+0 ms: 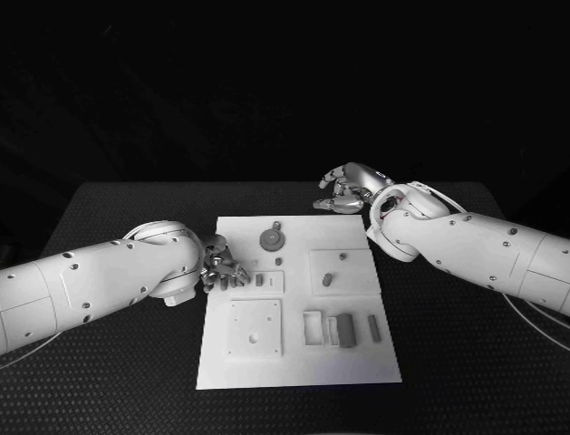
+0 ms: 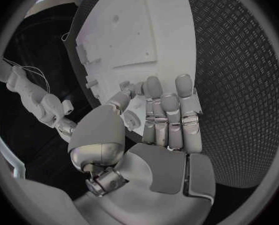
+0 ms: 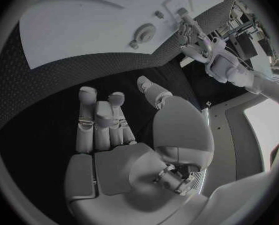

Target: Assemble the parts on the task board

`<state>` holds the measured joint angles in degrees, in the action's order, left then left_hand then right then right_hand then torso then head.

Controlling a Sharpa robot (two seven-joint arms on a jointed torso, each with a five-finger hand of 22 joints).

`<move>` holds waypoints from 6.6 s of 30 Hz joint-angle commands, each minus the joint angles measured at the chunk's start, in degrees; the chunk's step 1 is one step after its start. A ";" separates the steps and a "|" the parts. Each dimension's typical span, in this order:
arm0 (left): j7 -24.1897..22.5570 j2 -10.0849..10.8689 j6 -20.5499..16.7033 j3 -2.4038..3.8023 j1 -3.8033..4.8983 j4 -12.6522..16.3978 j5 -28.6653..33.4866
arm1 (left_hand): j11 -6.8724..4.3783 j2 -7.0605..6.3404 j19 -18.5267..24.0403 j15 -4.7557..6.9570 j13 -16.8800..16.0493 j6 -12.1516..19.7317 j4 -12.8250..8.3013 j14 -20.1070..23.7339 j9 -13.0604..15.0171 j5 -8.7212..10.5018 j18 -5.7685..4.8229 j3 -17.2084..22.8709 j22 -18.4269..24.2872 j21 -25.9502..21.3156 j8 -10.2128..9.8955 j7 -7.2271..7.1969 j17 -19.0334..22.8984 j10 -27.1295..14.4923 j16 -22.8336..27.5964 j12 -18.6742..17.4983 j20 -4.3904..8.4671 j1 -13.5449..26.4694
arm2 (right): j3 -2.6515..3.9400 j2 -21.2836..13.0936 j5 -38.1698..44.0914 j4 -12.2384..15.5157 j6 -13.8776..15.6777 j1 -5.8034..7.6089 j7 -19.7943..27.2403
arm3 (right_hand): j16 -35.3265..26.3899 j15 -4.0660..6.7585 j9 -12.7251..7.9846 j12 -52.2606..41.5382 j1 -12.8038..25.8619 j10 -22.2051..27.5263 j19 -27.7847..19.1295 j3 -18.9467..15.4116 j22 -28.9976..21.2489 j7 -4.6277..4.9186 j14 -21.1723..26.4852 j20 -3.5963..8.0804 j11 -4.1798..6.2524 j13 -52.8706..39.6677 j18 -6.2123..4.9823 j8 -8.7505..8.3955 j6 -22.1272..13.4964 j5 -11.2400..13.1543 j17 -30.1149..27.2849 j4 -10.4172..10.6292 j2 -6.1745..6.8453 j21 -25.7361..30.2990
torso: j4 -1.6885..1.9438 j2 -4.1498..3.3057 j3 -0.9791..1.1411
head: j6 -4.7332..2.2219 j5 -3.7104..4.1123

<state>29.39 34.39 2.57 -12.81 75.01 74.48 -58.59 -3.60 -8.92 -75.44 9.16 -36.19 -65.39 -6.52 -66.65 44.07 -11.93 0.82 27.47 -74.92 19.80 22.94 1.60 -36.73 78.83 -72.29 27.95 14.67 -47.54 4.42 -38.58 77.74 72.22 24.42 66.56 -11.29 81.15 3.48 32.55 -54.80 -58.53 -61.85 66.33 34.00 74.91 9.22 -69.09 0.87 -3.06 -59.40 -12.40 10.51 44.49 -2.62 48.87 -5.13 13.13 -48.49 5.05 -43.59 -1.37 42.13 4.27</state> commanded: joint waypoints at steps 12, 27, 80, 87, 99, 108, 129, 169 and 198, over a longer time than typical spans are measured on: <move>-0.36 0.05 -1.58 -0.01 -0.04 0.07 1.27 | -0.20 -2.42 0.24 0.43 -0.16 -0.53 4.85 0.03 0.81 8.51 -0.25 0.30 -1.22 0.50 -0.49 -0.09 0.00 -0.47 -0.75 0.73 0.27 1.21 | 0.03 0.03 0.15 0.04 -0.42 -0.02 0.45 | -0.23 -0.21 0.05 -0.24 -0.63 0.58 -0.01 0.03 0.78 0.45 0.26 0.57 0.00 0.08 -2.60 -0.05 -0.14 -0.12 -0.08 0.34 0.13 0.31 | -0.01 -0.01 0.05 | -0.07 0.03; -8.16 2.66 -3.05 1.27 0.03 0.62 11.20 | 0.94 -2.87 2.61 -0.50 0.18 3.10 4.86 2.33 0.27 8.57 -0.62 -0.33 -0.89 -0.71 -2.73 1.53 0.86 -3.39 0.78 -0.21 -0.40 -0.88 | 0.03 -0.06 0.12 -0.13 -0.34 -0.02 0.51 | -0.24 -0.22 0.05 -0.25 -0.65 0.60 -0.02 0.02 0.78 0.46 0.28 0.57 -0.01 0.11 -2.60 -0.05 -0.15 -0.13 -0.10 0.39 0.14 0.33 | 0.00 0.03 0.03 | -0.31 0.25; -29.63 -6.79 -23.31 0.30 -3.72 -4.64 -34.66 | 8.39 0.05 -7.40 -7.36 19.24 11.98 -9.73 -7.82 -13.70 3.32 8.18 2.67 -1.47 1.22 -8.89 5.71 -0.95 -13.75 -1.35 -24.36 -6.96 -21.33 | 0.03 0.25 -0.19 -0.23 -0.39 -0.04 0.77 | -0.24 -0.21 0.08 -0.31 -0.81 0.62 -0.01 0.01 0.78 0.45 0.28 0.57 0.00 0.18 -2.60 -0.04 -0.14 -0.12 -0.13 0.40 0.05 0.36 | -0.13 -0.15 0.00 | -0.56 1.05; -29.30 -7.40 -23.05 0.32 -3.74 -5.97 -34.67 | 8.78 0.27 -7.26 -7.75 20.19 12.42 -9.66 -7.76 -14.07 3.24 8.71 3.06 -1.43 1.71 -9.06 5.77 -0.98 -15.02 -1.91 -24.36 -7.38 -21.22 | 0.03 0.26 -0.19 -0.16 -0.42 -0.04 0.77 | -0.24 -0.21 0.08 -0.32 -0.81 0.62 -0.01 -0.01 0.78 0.45 0.28 0.57 0.00 0.19 -2.60 -0.04 -0.14 -0.12 -0.13 0.40 0.04 0.36 | -0.09 -0.12 0.08 | -0.56 1.18; -28.77 -8.45 -21.27 0.32 -4.09 -7.42 -34.95 | 8.99 0.70 -7.28 -7.96 20.92 12.41 -9.56 -7.72 -14.28 3.24 9.10 3.35 -1.42 2.17 -8.97 5.82 -0.96 -15.63 -2.37 -24.28 -7.64 -21.11 | 0.03 0.26 -0.19 0.10 -0.46 -0.03 0.75 | -0.23 -0.22 0.08 -0.34 -0.81 0.62 0.00 -0.03 0.78 0.45 0.27 0.57 0.00 0.21 -2.60 -0.04 -0.15 -0.12 -0.13 0.42 0.03 0.36 | -0.05 -0.08 0.09 | -0.42 1.30; -28.48 -9.41 -21.21 0.34 -4.68 -8.21 -35.57 | 8.73 1.01 -7.12 -7.72 20.94 12.39 -9.67 -7.61 -14.59 3.22 9.28 3.59 -1.41 2.79 -8.86 6.42 -0.78 -13.41 -2.83 -23.57 -7.55 -21.12 | 0.03 0.29 -0.19 0.14 -0.48 -0.03 0.76 | -0.23 -0.22 0.09 -0.35 -0.81 0.63 0.00 -0.05 0.79 0.46 0.27 0.57 -0.01 0.22 -2.60 -0.05 -0.16 -0.12 -0.14 0.44 0.01 0.36 | -0.02 -0.03 0.04 | -0.33 1.43; -27.96 -10.27 -20.09 0.35 -5.32 -9.30 -36.39 | 8.13 1.60 -6.73 -7.15 20.31 10.99 -9.68 -7.48 -14.87 3.22 9.08 4.03 -1.38 3.59 -8.05 6.75 -0.33 -10.35 -3.27 -22.83 -7.31 -21.28 | 0.03 0.31 -0.19 0.15 -0.50 -0.03 0.79 | -0.23 -0.22 0.09 -0.38 -0.85 0.64 0.01 -0.08 0.79 0.46 0.27 0.57 -0.01 0.25 -2.60 -0.05 -0.16 -0.12 -0.15 0.45 0.00 0.37 | 0.03 0.01 0.03 | -0.24 1.61; -28.09 -10.70 -18.84 0.37 -5.59 -9.80 -36.42 | 7.29 3.49 -6.34 -6.35 19.38 8.69 -9.42 -7.45 -15.21 3.36 8.31 5.25 -1.32 4.39 -6.88 6.23 0.40 -7.88 -3.52 -22.70 -6.68 -21.08 | 0.03 0.40 -0.19 0.14 -0.52 -0.03 0.78 | -0.22 -0.21 0.12 -0.45 -0.89 0.65 0.01 -0.13 0.80 0.45 0.26 0.57 0.00 0.31 -2.60 -0.02 -0.12 -0.12 -0.17 0.49 -0.04 0.38 | -0.01 0.03 0.05 | 0.04 1.66; -30.22 -8.01 -25.96 1.66 -5.75 -7.76 -32.18 | 6.76 4.98 -6.14 -5.83 18.89 7.33 -9.06 -7.51 -15.51 3.82 7.73 7.44 -1.27 4.76 -6.28 5.78 0.93 -6.14 -3.62 -22.90 -6.09 -21.73 | 0.03 0.37 -0.19 -0.02 -0.45 -0.03 0.86 | -0.21 -0.20 0.14 -0.50 -0.93 0.66 0.02 -0.18 0.81 0.44 0.26 0.57 0.01 0.35 -2.60 0.01 -0.07 -0.12 -0.18 0.51 -0.06 0.39 | 0.01 0.03 0.01 | -0.16 1.62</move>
<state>0.50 26.40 -20.81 -11.33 69.20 66.42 -93.12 2.32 -4.50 -81.46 2.99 -17.22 -57.63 -15.57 -74.21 28.58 -8.14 3.08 34.56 -74.91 24.24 16.35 7.35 -35.87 71.43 -75.66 4.92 8.18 -69.35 4.42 -38.20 77.37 72.19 24.41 66.55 -10.93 81.15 3.48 32.61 -55.02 -59.00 -61.44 66.23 33.84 74.91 9.14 -69.09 1.00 -3.06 -59.15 -12.39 10.51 44.45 -2.62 48.76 -4.98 13.12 -48.49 5.08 -43.53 -1.38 42.00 5.87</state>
